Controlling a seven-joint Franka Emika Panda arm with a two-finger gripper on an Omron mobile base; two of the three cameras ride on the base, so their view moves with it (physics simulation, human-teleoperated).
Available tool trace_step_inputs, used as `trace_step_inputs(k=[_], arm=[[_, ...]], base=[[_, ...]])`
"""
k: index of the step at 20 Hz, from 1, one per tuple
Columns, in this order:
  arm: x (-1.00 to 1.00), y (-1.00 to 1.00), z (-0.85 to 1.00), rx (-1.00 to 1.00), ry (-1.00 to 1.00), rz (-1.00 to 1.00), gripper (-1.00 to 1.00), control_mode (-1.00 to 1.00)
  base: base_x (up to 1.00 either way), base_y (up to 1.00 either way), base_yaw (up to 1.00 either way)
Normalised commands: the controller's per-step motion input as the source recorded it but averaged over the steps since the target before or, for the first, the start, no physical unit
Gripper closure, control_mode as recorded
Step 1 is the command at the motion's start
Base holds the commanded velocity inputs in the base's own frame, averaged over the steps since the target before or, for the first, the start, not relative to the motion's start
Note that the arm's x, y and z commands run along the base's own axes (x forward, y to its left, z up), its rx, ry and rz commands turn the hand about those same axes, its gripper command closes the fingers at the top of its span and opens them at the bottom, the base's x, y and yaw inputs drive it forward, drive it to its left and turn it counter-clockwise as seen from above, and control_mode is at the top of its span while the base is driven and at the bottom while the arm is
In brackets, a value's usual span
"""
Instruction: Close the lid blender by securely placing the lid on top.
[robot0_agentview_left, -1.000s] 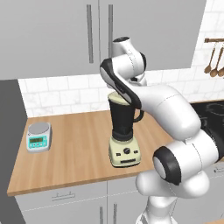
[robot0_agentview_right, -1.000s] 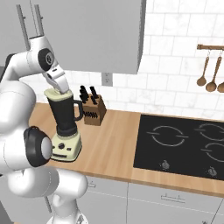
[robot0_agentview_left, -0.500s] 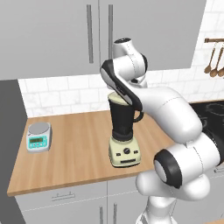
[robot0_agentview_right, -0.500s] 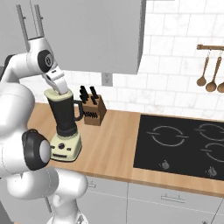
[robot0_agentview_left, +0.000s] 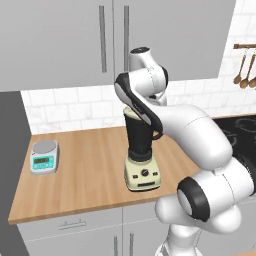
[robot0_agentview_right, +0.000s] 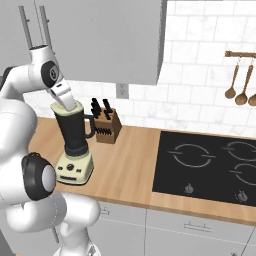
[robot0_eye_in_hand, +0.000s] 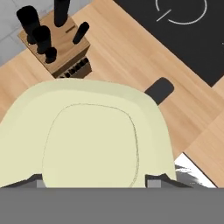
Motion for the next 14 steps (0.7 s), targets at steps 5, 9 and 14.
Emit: trace_step_inputs(k=[5, 9, 14], arm=[[-0.10, 0.28, -0.60, 0.01, 0.00, 0.00, -1.00, -1.00], [-0.16, 0.29, -0.79, 0.00, 0.00, 0.00, -1.00, -1.00], [-0.28, 0.39, -0.92, 0.00, 0.00, 0.00, -1.00, -1.00]], base=[[0.00, 0.00, 0.00], [0.00, 0.00, 0.00], [0.00, 0.00, 0.00]])
